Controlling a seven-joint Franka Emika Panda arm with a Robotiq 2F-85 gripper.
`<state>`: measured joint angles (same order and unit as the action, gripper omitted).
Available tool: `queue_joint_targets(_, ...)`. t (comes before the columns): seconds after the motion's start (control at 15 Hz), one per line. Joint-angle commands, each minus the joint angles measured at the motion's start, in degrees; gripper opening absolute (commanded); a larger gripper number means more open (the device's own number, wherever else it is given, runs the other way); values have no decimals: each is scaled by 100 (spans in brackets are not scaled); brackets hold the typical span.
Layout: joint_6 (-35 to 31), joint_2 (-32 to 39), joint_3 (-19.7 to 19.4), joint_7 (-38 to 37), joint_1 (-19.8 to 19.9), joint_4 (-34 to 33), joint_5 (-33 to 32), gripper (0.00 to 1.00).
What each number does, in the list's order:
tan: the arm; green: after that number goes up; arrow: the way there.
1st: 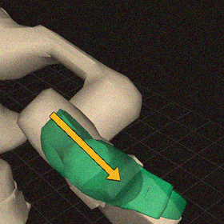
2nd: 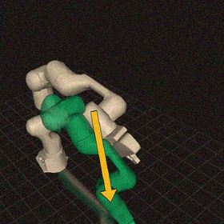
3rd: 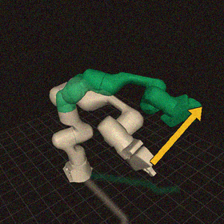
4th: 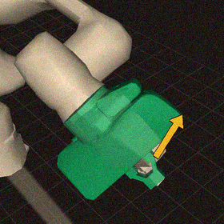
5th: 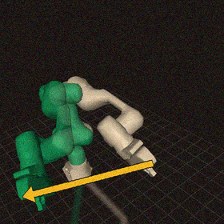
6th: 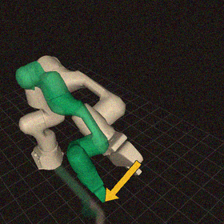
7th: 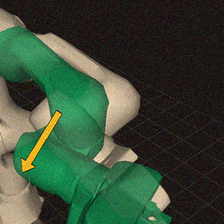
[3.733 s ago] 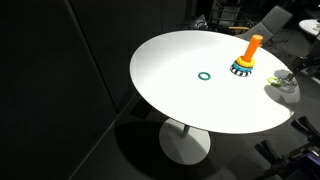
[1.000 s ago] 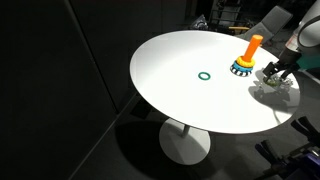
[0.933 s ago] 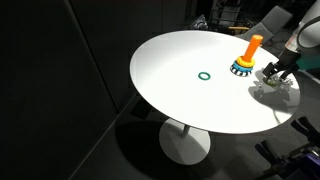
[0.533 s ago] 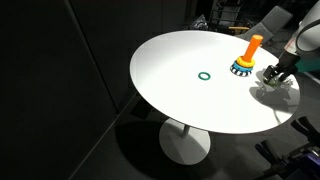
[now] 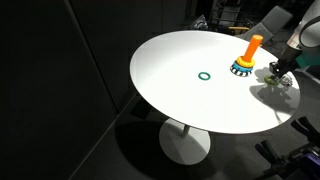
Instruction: Put the clear band through the pole
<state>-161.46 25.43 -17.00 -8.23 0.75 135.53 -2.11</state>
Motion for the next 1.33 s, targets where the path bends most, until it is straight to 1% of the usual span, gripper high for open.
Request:
queue_joint_targets(0.0,516,-499,-368,-568,-330,4,-426,9)
queue_joint_targets(0.13,762,-732,-454,-835,-416,-27,-660,10)
queue_joint_targets(0.27,974,-976,-454,-1076,-431,-54,-889,10)
queue_joint_targets(0.53,1400,-1483,-266,-1398,-297,-138,-1159,9)
queue_joint_targets(0.93,2192,-1948,176,-1344,20,-555,-951,9)
queue_joint_targets(1.27,2587,-1988,484,-1351,198,-1065,-798,9)
